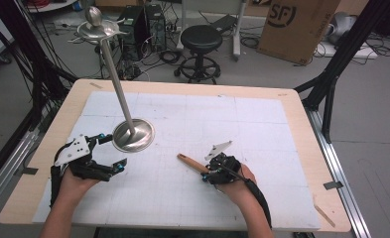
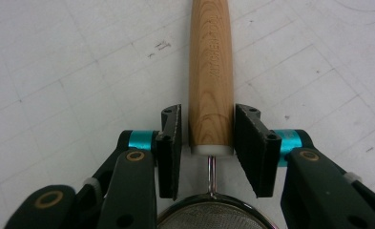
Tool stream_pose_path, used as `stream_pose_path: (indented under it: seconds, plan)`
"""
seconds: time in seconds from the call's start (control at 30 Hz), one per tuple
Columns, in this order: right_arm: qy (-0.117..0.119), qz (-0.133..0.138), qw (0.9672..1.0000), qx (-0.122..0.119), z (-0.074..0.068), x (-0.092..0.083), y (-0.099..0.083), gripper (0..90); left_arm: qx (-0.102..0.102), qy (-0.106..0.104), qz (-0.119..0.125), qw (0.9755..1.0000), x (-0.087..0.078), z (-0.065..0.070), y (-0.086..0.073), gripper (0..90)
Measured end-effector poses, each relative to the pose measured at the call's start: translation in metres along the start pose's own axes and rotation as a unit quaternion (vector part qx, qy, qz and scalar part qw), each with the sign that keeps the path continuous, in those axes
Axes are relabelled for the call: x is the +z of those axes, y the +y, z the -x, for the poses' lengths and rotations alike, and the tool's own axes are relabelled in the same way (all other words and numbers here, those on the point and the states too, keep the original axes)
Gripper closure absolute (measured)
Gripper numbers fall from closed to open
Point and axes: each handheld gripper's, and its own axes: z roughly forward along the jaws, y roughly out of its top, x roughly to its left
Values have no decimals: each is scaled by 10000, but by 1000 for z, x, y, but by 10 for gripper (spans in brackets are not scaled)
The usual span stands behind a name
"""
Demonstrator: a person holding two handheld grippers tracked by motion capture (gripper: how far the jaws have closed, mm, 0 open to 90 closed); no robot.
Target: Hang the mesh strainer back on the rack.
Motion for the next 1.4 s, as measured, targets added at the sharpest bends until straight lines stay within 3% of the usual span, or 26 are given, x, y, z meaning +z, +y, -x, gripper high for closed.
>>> stream_pose_path:
  seconds: [0.37, 0.47, 0.77, 0.93, 1.1, 1.3, 1.4]
  plan:
    - [183, -825, 9964, 10, 7, 2, 21, 663, 0, -22, 5, 10000, 0, 0, 0, 32]
    - [96, -1045, 9945, -26, 4, 4, 27, 670, 19, -38, -34, 10000, 1, 1, 0, 32]
    - [13, -1056, 9930, -523, -1, 4, 28, 684, 19, -15, -40, 10000, 0, 0, 0, 32]
    - [-104, -714, 9956, -599, 0, -1, 30, 685, 23, -1, -55, 10000, 0, -1, 0, 32]
    - [-95, -30, 9985, -534, 1, -16, 32, 685, 5, -1, -42, 10000, 0, -1, 0, 32]
    - [-17, 778, 9961, -406, 4, -30, 27, 685, 8, -2, -33, 10000, -1, 0, 0, 32]
    - [33, 987, 9947, -272, 6, -33, 23, 685, 10, -10, -38, 10000, -1, 0, 0, 32]
